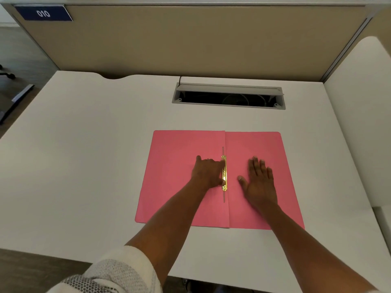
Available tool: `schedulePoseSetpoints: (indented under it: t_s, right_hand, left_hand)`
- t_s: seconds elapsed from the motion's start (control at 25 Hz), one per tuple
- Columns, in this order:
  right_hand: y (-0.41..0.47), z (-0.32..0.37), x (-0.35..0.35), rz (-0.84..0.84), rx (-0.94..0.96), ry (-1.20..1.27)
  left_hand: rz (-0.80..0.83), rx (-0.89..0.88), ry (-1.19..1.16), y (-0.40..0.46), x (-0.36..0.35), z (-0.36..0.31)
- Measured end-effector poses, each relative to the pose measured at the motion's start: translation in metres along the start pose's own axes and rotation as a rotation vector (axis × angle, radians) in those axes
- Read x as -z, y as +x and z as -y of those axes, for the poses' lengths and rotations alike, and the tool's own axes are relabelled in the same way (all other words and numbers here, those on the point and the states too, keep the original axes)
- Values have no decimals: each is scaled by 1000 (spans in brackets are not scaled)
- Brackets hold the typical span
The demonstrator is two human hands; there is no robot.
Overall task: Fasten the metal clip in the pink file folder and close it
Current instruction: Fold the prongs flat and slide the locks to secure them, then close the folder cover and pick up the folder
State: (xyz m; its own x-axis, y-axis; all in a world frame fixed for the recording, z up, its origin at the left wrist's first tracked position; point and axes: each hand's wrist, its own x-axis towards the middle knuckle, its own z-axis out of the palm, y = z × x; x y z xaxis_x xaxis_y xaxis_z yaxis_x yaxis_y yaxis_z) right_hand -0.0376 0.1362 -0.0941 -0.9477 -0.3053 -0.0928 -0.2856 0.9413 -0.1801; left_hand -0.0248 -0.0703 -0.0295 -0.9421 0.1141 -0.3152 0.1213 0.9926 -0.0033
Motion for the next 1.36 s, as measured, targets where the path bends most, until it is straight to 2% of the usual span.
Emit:
schedulePoseSetpoints:
  t_s: [0.24,0.52,0.64,0.8,1.04,1.36]
  right_hand:
    - [-1,2,-3,-33,-4,-7]
    - [-1,1,-1,-18,3,-6]
    - [-2,0,-2,-25,6,3]
    - [-4,1,0,-31,8,-4]
    - [-5,3,3,-35,5,-9]
    - [-4,3,2,-35,7,-17]
  left_hand:
    - [-13,-15,25,0,-3,3]
    - [-48,74,-234,-15,-9,17]
    - [-141,190,-346,-36,-17,38]
    - [-222,396,-330,-72,-27,82]
    - [-76,841,-428,-99,-27,111]
    - [-97,1000,-651,-84,-11,116]
